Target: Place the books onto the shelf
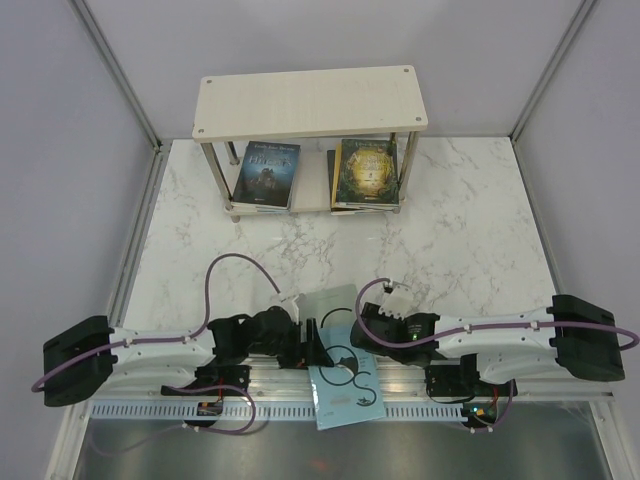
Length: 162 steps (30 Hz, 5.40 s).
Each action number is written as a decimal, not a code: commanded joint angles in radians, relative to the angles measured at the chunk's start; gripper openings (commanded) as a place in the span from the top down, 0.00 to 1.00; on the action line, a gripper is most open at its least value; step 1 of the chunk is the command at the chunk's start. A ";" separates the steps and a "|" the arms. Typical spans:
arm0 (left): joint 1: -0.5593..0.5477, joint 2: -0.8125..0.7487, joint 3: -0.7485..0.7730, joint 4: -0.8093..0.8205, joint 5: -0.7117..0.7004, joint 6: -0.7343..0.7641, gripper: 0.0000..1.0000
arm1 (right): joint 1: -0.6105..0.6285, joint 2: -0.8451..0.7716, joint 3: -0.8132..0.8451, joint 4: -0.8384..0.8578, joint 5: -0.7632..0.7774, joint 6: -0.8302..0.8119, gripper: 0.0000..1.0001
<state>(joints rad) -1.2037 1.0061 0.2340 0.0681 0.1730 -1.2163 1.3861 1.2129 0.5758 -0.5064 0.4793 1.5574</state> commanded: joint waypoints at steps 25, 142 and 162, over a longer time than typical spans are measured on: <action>-0.017 -0.189 0.266 -0.409 0.008 -0.015 0.34 | 0.057 0.056 -0.054 0.362 -0.165 0.115 1.00; 1.144 0.161 0.450 0.329 0.758 0.210 0.98 | -0.707 0.344 -0.211 1.897 -0.996 -0.134 0.50; 1.145 0.194 0.774 -0.423 0.357 0.554 0.06 | -0.711 0.232 -0.172 1.777 -0.845 -0.151 1.00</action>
<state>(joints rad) -0.0612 1.2770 0.9230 -0.1360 0.7097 -0.7998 0.6716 1.5360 0.3653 1.2148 -0.4206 1.4506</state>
